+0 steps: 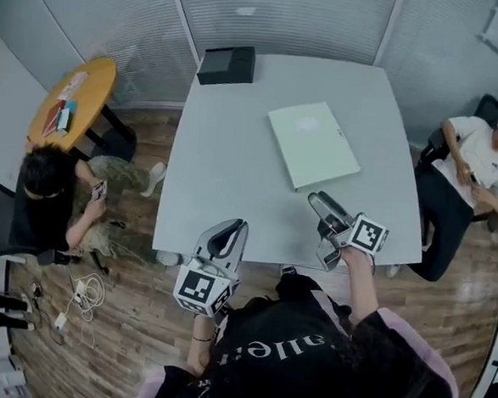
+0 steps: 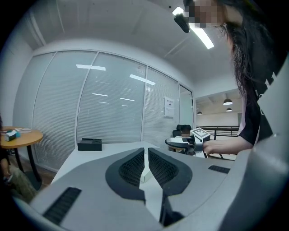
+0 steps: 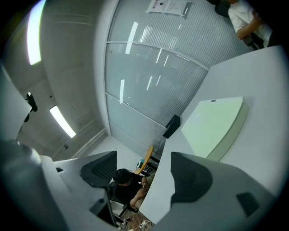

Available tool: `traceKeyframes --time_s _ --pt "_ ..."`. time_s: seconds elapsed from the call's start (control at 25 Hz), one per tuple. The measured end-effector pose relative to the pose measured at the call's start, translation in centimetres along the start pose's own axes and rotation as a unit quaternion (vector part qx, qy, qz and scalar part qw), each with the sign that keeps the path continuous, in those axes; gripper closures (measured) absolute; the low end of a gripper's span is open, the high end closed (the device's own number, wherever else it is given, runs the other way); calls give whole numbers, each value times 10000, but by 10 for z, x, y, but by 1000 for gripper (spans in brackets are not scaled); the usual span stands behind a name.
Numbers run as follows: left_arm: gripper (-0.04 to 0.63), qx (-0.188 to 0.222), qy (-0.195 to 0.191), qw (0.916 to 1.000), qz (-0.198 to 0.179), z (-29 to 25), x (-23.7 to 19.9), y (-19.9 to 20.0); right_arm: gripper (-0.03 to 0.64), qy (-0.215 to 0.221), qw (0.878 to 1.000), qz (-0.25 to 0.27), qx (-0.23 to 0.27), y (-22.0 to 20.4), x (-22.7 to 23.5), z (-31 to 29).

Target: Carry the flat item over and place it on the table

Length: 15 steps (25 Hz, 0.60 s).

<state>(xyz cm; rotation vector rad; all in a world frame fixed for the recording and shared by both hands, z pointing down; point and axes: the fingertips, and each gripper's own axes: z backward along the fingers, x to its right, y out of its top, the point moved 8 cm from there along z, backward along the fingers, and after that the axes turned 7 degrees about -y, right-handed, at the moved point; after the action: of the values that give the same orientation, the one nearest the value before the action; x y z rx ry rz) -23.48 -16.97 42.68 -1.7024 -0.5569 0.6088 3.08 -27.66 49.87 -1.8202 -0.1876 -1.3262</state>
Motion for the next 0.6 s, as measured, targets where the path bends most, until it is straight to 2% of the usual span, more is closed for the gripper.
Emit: traceKeyframes --time_s 0.08,0.2,0.6 --pt "551 7 -59 10000 -6 8 6 -1 254 74 9998 206 -3 -8 -17 8" --pt "551 0 -143 9999 4 22 18 -5 346 107 9993 346 27 -24 -38 23" --pt "551 -20 -413 9990 172 87 64 -31 450 -27 9965 828 -55 -99 -94 79"
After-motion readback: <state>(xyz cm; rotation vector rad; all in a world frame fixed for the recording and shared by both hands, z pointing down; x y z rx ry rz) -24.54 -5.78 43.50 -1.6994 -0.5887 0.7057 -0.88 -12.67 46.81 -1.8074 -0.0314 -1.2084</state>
